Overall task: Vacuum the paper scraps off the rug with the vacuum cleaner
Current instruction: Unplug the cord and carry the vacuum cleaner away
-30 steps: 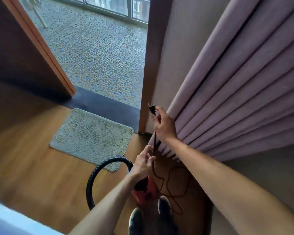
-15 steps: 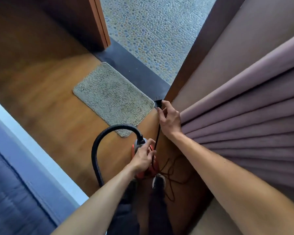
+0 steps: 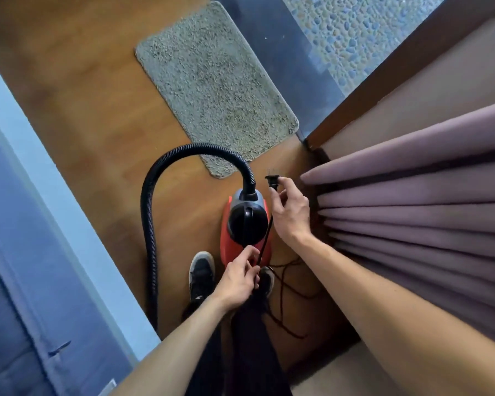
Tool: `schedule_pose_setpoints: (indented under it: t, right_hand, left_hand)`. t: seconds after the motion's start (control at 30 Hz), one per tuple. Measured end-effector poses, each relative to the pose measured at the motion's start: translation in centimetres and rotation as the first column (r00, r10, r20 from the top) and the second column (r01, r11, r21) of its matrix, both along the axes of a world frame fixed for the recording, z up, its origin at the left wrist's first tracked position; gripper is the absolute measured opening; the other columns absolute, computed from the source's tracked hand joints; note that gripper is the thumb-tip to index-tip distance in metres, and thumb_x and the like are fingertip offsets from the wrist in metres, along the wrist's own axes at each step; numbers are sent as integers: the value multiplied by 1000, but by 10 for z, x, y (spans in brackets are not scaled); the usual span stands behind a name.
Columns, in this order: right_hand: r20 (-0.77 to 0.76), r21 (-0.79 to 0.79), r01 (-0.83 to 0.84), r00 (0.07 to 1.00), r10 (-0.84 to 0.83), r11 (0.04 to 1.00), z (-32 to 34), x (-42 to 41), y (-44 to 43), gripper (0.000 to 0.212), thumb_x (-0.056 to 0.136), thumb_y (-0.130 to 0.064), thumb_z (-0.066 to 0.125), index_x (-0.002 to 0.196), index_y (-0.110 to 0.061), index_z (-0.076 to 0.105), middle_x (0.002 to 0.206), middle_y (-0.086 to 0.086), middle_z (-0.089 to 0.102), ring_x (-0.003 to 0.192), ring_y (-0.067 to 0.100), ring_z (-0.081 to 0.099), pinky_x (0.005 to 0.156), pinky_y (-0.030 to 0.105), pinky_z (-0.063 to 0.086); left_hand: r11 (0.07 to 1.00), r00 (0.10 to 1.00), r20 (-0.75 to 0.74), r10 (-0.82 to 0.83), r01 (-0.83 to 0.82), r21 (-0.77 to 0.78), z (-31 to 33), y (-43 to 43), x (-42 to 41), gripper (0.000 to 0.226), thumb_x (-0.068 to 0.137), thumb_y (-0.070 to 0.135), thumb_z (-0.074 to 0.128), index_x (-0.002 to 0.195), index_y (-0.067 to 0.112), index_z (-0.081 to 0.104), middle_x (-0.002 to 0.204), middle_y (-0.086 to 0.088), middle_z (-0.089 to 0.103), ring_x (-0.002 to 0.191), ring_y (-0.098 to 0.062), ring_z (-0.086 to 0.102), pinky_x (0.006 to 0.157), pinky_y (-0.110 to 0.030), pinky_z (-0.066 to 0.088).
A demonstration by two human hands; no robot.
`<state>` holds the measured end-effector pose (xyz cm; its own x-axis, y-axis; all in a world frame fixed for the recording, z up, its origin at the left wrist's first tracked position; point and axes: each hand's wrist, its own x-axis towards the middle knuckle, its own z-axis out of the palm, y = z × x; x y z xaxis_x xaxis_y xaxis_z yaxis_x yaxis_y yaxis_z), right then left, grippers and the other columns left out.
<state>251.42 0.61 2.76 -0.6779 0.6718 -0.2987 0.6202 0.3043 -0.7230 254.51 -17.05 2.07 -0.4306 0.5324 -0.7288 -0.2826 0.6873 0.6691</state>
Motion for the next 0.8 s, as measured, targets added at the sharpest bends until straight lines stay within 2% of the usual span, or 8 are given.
schedule_pose_setpoints:
  t: [0.13, 0.33, 0.5, 0.57, 0.67, 0.8]
  right_hand:
    - [35, -30, -69, 997, 70, 997, -52, 2, -12, 23, 96, -30, 58, 118, -22, 63, 65, -7, 57, 65, 16, 56, 67, 34, 48]
    - [84, -75, -103, 990, 109, 992, -122, 4, -22, 22, 96, -29, 56, 116, -22, 62, 64, -8, 56, 61, 12, 55, 67, 36, 50]
    - [142, -87, -102, 983, 113, 991, -169, 13, -28, 22, 98, -28, 55, 118, -20, 60, 69, -7, 55, 63, 7, 54, 66, 32, 49]
    - [158, -97, -97, 981, 112, 991, -183, 15, -32, 22, 98, -28, 54, 118, -21, 60, 70, -8, 55, 64, 6, 54, 68, 32, 51]
    - [166, -73, -107, 979, 118, 992, -201, 16, -38, 21, 97, -29, 56, 115, -21, 61, 69, -6, 53, 67, 10, 54, 75, 38, 53]
    - [171, -35, -124, 977, 128, 992, -215, 18, -42, 23, 96, -31, 56, 116, -22, 60, 78, 2, 52, 77, 20, 54, 78, 44, 51]
  left_hand:
    - [998, 998, 15, 57, -56, -42, -48, -10, 13, 23, 100, 12, 47, 105, 34, 48, 72, -4, 62, 60, -7, 61, 67, -26, 55]
    - [995, 996, 54, 73, -69, -77, -115, -19, 18, 22, 100, 10, 46, 104, 32, 49, 73, -8, 65, 63, -9, 60, 67, -23, 52]
    - [992, 995, 66, 76, -69, -102, -157, -27, 25, 29, 99, 5, 46, 105, 34, 50, 78, -17, 66, 58, 2, 58, 57, -9, 44]
    - [991, 992, 74, 99, -91, -101, -169, -31, 28, 33, 98, 4, 46, 102, 36, 51, 77, -18, 65, 59, -1, 58, 57, -10, 45]
    - [988, 987, 87, 132, -124, -91, -182, -35, 31, 40, 98, 3, 48, 93, 43, 49, 71, -9, 63, 58, -6, 58, 57, -14, 47]
    - [987, 985, 93, 146, -139, -79, -191, -36, 34, 32, 99, 5, 47, 95, 37, 50, 70, -5, 63, 56, -5, 57, 55, -16, 48]
